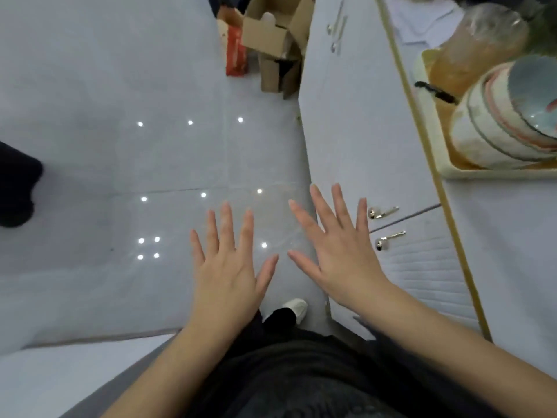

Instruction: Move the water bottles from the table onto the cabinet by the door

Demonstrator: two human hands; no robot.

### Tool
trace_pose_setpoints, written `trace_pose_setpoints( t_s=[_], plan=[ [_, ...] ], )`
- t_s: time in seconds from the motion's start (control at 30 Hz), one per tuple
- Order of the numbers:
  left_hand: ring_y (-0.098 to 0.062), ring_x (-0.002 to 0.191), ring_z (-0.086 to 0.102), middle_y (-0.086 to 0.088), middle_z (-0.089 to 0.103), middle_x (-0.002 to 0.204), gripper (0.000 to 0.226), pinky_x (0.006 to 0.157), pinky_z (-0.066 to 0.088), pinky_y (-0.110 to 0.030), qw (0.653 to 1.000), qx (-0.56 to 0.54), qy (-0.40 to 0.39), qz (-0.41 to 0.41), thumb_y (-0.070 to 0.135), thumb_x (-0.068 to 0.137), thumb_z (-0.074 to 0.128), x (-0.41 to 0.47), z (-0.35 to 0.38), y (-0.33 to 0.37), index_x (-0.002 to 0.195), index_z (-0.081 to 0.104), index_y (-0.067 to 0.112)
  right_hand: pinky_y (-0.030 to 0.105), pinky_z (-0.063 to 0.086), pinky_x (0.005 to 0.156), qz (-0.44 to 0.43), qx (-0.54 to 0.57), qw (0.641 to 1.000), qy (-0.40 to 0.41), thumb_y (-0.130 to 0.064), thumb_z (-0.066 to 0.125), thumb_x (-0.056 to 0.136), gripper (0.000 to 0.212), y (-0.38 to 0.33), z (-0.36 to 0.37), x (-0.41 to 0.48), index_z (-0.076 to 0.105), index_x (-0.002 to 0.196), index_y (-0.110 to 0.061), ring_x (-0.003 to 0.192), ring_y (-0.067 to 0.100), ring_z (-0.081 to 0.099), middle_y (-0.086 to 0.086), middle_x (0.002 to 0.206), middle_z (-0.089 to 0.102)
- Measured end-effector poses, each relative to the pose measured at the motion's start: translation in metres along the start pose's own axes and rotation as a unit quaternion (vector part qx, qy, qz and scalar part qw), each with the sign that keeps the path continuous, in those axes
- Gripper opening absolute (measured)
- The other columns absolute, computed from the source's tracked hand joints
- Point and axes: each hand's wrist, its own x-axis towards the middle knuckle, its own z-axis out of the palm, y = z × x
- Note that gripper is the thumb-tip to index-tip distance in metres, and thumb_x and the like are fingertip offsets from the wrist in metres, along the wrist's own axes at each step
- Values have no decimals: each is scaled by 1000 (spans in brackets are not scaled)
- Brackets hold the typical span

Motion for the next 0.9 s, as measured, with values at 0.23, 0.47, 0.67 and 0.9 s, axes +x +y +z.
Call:
trace_pose_setpoints(
  t_s=[0.23, 0.47, 0.67, 0.9],
  plan=[
    [-43, 142, 23, -22, 27, 154, 75, 109, 22, -65, 993, 4, -14, -118, 59, 90, 27, -14, 10, -93, 148, 31, 12, 66, 4, 114, -69, -27, 996, -51, -66, 24, 91, 73, -72, 23, 62, 9, 154, -32, 150, 38, 3, 10, 164, 10],
    [-41, 143, 23, -19, 27, 155, 74, 108, 20, -65, 985, -7, -3, -173, 59, 90, 32, -23, 5, -173, 148, 31, 13, 65, 8, 112, -146, -52, 986, -65, -65, 24, 91, 74, -147, 32, 117, 12, 154, -30, 149, 39, 11, 13, 162, 19],
    [-40, 144, 22, -18, 25, 156, 76, 109, 19, -66, 962, -21, -4, -271, 60, 90, 28, -38, 7, -229, 149, 32, 12, 69, 18, 110, -259, -68, 960, -86, -65, 27, 89, 75, -222, 44, 169, 14, 153, -28, 147, 42, 18, 13, 160, 24],
    [-39, 145, 18, -18, 23, 157, 76, 109, 21, -67, 905, -66, 16, -419, 61, 90, 25, -24, 6, -308, 147, 34, 12, 69, 19, 109, -372, -89, 917, -112, -64, 29, 88, 74, -324, 59, 255, 19, 153, -28, 147, 42, 18, 13, 161, 24]
  ],
)
